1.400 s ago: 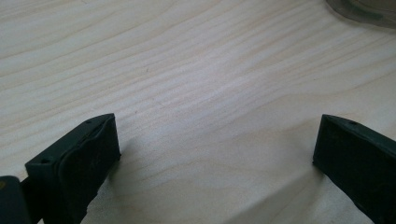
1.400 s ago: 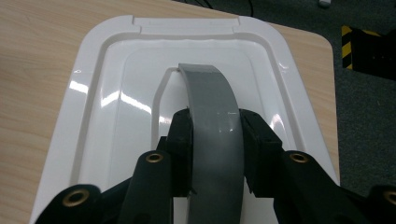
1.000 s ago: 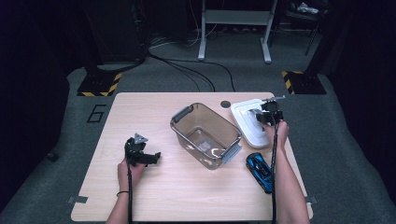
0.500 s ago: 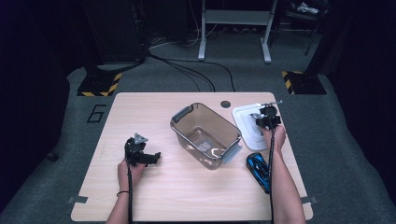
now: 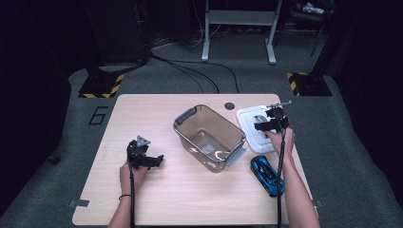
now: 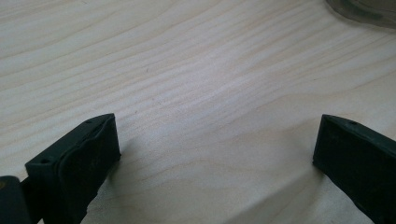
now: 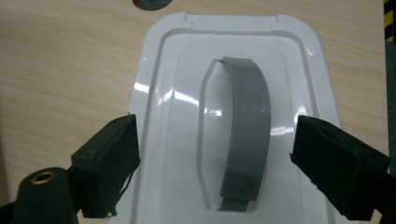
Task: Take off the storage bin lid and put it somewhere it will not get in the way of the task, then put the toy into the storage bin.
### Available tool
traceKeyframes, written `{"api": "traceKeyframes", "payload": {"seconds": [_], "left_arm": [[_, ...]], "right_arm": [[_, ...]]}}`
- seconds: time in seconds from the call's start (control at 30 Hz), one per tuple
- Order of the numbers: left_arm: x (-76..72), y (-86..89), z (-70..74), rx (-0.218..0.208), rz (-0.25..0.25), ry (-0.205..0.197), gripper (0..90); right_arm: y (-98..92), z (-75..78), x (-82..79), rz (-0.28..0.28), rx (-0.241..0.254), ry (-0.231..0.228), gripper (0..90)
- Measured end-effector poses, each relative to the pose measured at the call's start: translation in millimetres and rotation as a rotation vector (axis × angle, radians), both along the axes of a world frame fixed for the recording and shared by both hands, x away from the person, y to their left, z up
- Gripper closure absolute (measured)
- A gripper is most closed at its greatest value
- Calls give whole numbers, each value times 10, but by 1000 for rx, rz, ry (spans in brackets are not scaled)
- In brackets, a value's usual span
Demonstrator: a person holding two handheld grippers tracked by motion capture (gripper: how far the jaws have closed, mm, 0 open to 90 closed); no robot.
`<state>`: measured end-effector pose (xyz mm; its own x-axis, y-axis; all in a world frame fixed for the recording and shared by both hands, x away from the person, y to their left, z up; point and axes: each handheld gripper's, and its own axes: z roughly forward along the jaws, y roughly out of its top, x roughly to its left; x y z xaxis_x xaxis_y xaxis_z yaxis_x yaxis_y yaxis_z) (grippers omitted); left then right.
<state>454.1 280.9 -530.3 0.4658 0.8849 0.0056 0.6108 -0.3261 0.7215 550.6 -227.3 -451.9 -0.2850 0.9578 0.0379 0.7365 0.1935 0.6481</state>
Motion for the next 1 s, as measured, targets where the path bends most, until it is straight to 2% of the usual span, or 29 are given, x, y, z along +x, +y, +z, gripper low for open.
{"api": "traceKeyframes", "payload": {"seconds": [0.37, 0.53, 0.7, 1.0], "left_arm": [[0, -1, 0, 0, 0, -2, 5], [-1, -2, 0, -1, 0, -2, 5], [-1, -2, 0, -1, 0, -2, 6], [-4, -3, 0, -2, 2, 0, 7]], "right_arm": [[106, 107, -347, 104, -10, 6, 30], [150, 131, -534, 138, -8, -5, 13], [174, 119, -716, 171, -16, 3, 4], [211, 85, -927, 199, -44, 63, 5]]}}
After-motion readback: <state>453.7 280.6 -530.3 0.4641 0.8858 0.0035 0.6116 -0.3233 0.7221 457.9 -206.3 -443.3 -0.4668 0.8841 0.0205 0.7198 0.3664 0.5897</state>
